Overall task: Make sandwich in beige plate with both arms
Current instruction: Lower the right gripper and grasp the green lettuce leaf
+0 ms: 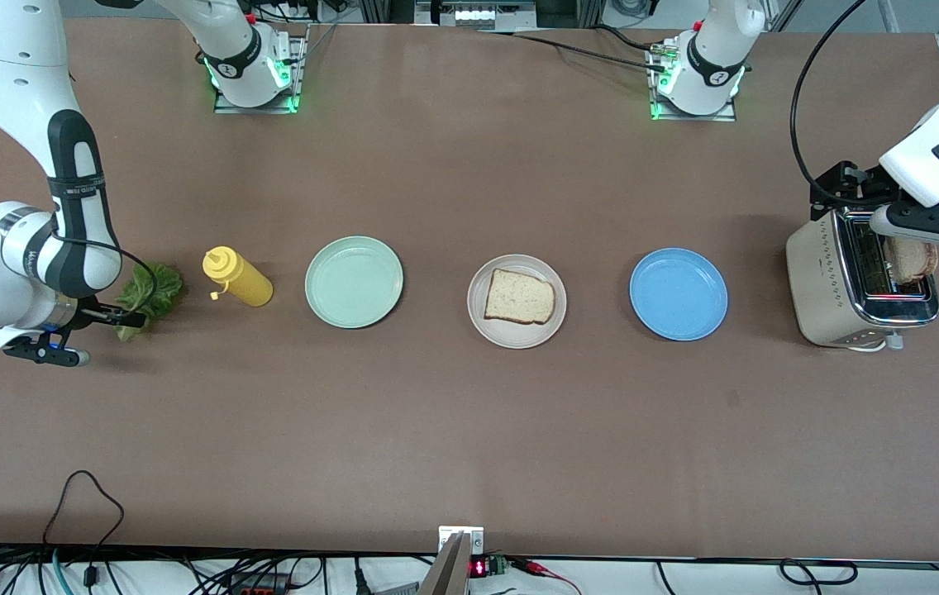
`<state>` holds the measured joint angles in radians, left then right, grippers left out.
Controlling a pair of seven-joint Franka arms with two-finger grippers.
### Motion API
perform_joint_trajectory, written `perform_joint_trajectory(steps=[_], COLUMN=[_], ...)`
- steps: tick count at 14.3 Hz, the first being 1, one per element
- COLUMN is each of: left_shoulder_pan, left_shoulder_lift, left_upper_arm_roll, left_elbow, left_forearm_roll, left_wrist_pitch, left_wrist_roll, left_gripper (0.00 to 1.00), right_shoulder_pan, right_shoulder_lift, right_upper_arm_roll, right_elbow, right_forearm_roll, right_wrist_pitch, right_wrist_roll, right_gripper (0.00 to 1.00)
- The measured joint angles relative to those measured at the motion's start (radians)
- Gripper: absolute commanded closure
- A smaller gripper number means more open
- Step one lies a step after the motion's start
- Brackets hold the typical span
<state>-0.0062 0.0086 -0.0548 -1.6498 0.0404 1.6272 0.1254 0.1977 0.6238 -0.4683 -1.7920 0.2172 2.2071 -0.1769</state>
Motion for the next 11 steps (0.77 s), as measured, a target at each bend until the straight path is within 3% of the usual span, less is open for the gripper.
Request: perform_joint_trajectory(steps=[3,6,11], left_shoulder_pan=[0.001,0.001,0.001], left_shoulder_lift=[0.0,0.0,0.0], left_upper_arm_roll=[0.0,0.0,0.0], left_elbow=[0.0,0.0,0.0], left_forearm_roll=[0.0,0.0,0.0], left_wrist_pitch=[0.0,0.0,0.0], left_wrist_roll=[0.0,0.0,0.0], left_gripper=[0.0,0.0,0.0], right_shoulder_pan=[0.0,0.0,0.0], right_shoulder_lift=[0.013,0.033,0.038], right_upper_arm_roll=[0.0,0.0,0.0], right_elbow=[-0.017,-0.018,-0.018], right_forearm_roll=[0.0,0.0,0.0], right_wrist_pitch=[0.042,0.066,0.078], right_wrist_roll=[-0.025,-0.034,-0.062], right_gripper=[0.02,0.2,0.62])
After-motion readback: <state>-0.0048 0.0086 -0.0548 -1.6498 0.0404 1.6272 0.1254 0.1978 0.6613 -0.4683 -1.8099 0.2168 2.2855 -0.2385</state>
